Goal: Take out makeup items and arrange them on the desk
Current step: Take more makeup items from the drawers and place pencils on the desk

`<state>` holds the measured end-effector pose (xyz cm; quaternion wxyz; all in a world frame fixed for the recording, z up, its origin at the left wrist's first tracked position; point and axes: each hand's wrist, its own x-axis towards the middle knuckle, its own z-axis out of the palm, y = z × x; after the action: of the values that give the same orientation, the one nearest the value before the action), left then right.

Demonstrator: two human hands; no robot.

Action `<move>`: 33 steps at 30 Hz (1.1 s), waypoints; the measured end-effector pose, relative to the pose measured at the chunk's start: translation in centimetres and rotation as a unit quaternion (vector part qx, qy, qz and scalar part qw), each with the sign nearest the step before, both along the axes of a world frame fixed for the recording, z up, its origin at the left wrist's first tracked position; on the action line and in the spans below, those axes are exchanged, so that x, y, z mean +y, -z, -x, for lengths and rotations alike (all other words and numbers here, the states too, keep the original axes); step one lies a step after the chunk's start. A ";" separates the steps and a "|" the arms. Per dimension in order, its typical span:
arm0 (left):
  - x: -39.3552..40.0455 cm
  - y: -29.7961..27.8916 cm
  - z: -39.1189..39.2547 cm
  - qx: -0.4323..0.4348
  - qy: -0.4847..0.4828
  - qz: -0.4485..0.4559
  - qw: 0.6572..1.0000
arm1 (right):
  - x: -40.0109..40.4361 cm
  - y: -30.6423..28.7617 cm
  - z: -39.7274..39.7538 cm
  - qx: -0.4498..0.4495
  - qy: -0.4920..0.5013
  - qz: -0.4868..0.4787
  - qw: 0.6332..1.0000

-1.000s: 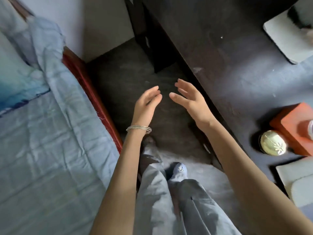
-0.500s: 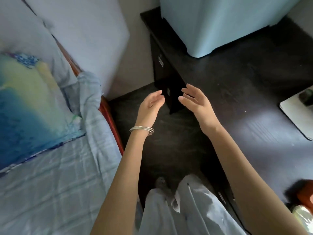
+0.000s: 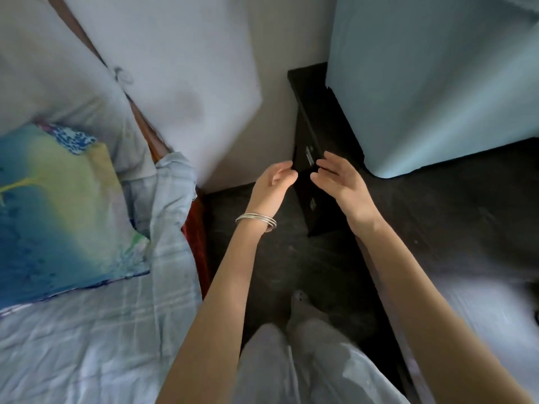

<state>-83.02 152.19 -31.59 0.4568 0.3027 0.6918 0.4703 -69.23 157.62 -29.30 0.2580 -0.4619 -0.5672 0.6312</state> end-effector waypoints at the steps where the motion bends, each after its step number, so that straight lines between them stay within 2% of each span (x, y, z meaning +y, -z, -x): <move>1: 0.9 0.3 0.5 -0.002 -0.004 -0.001 1.000 | 0.9 0.3 0.7 -0.004 -0.008 0.002 1.000; 7: 6.3 2.2 3.7 -0.068 -0.051 0.035 0.996 | 5.6 2.2 4.2 -0.029 -0.015 0.030 0.999; 12: 10.8 3.5 6.8 -0.093 -0.034 0.055 0.994 | 9.4 4.0 8.5 -0.047 0.014 0.044 0.998; 17: 15.8 5.7 9.8 -0.080 0.003 0.122 0.989 | 11.9 6.5 12.1 -0.067 0.064 0.070 0.993; 21: 19.3 8.8 10.9 -0.119 0.024 0.166 0.979 | 13.4 9.1 13.8 -0.100 0.098 0.096 0.986; 25: 22.3 11.6 10.3 -0.253 0.033 0.219 0.942 | 15.3 11.6 14.6 -0.157 0.126 0.123 0.972; 29: 24.3 14.6 9.4 -0.372 -0.023 0.245 0.895 | 17.1 13.7 14.8 -0.197 0.088 0.157 0.964; 33: 26.2 16.6 8.3 -0.488 -0.061 0.230 0.839 | 18.6 15.4 14.4 -0.216 0.076 0.168 0.959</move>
<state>-91.28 178.39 -48.19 0.7621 -0.1233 0.4845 0.4114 -83.59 176.18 -44.73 0.0957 -0.6656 -0.4586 0.5809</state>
